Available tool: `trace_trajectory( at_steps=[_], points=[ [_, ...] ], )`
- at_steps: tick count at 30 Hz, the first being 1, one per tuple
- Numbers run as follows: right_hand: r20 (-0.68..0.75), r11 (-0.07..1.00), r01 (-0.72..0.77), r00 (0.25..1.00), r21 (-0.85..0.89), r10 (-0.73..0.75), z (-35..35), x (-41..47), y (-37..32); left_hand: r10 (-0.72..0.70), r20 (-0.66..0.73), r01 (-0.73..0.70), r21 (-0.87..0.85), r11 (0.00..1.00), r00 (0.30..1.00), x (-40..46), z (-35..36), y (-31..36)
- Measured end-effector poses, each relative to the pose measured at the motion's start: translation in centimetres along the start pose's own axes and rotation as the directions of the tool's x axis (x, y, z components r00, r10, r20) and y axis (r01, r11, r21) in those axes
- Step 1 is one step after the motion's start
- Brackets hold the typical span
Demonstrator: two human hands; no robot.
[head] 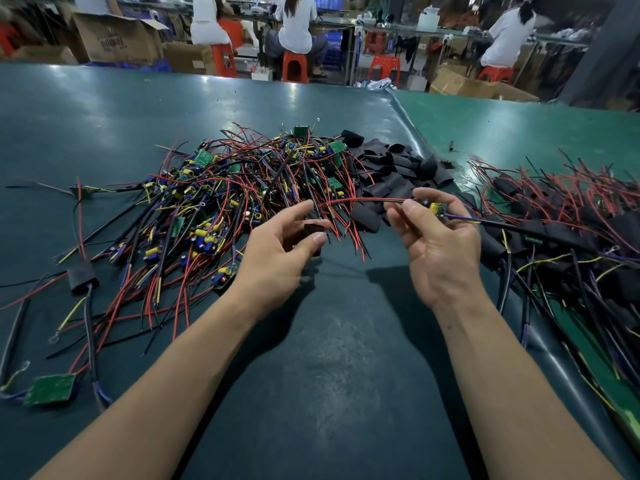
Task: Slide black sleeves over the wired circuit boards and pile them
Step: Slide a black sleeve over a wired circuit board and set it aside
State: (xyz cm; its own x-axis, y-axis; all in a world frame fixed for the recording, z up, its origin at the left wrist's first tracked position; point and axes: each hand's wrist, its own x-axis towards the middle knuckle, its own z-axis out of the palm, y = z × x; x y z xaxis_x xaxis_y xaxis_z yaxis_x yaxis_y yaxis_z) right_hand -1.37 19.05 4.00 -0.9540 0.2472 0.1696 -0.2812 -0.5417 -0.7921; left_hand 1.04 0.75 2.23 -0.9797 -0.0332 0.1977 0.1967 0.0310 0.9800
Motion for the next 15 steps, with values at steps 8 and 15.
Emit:
trace_trajectory(
  at_steps=[8,15],
  points=[
    [-0.042,0.997,-0.032,0.998,0.070,0.035,-0.25,0.18,-0.78,0.249,-0.020,-0.226,0.357,0.906,0.968,-0.40,-0.34,-0.67],
    [-0.045,0.993,-0.086,0.995,0.080,0.089,-0.35,0.16,-0.90,0.282,0.005,-0.260,0.408,0.875,0.959,-0.46,-0.44,-0.71]
  ],
)
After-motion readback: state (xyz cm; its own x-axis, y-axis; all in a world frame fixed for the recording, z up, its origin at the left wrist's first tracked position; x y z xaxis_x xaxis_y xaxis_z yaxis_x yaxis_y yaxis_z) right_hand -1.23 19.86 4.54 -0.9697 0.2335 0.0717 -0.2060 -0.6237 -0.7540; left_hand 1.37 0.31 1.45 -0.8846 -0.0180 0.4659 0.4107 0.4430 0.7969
